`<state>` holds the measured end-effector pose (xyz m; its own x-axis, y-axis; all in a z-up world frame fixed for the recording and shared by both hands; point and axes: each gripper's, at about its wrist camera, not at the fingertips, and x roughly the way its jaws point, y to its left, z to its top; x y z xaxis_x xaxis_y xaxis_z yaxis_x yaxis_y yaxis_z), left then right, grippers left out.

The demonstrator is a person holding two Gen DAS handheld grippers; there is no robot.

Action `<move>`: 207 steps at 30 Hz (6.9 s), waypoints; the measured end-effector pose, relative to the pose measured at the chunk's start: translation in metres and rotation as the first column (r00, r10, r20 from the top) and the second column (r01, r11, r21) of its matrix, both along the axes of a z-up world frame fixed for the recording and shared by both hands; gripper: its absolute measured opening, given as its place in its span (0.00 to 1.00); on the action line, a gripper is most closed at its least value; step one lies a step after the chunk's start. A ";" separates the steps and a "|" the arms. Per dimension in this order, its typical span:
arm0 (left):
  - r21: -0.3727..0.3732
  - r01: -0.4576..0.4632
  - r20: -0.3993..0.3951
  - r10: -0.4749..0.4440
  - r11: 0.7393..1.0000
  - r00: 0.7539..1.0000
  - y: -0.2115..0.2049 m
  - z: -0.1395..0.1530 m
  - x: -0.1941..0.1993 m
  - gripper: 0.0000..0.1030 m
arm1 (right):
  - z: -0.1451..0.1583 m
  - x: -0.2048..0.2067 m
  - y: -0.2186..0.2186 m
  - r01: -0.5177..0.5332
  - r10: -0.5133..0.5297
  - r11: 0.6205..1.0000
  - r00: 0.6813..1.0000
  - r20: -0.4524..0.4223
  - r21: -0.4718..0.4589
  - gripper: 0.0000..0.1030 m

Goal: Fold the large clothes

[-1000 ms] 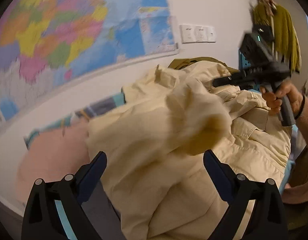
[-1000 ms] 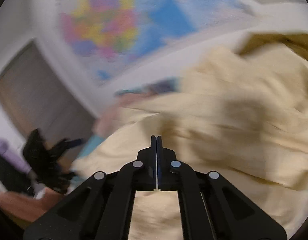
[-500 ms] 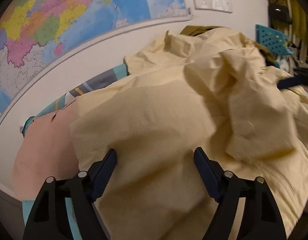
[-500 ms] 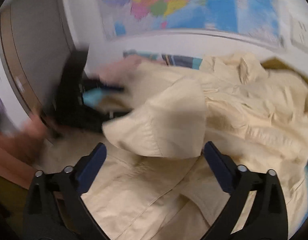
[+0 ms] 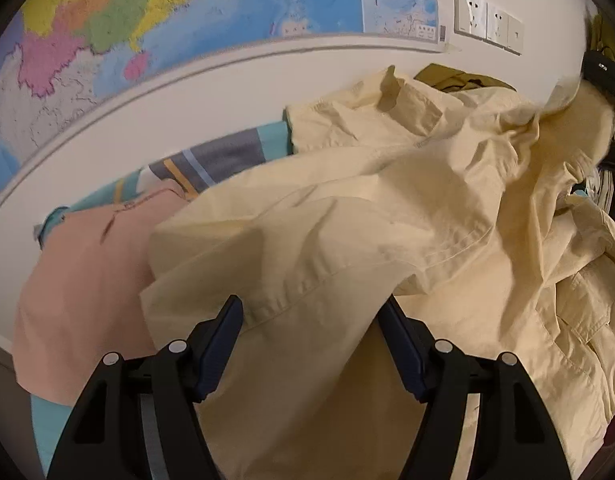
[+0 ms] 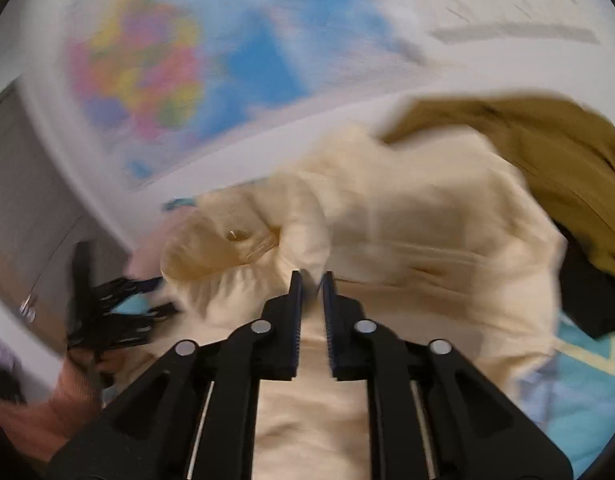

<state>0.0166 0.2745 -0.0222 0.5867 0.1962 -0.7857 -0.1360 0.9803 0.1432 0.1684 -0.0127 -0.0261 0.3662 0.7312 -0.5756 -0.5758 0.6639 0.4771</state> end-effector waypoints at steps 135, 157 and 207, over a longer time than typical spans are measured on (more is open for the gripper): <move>-0.117 0.014 0.144 0.003 0.993 0.990 -0.033 -0.043 -0.207 0.63 | -0.016 -0.186 0.057 -0.323 0.347 0.913 0.936 0.060 -0.250 0.32; -0.047 -0.014 0.135 0.020 0.999 0.991 -0.034 -0.045 -0.211 0.65 | -0.050 -0.200 0.046 -0.262 0.323 0.888 0.940 0.107 -0.377 0.04; -0.503 0.044 0.058 -0.017 0.863 0.998 -0.014 -0.031 -0.192 0.45 | -0.061 -0.163 -0.149 -0.104 0.131 0.982 0.977 -0.166 0.160 0.47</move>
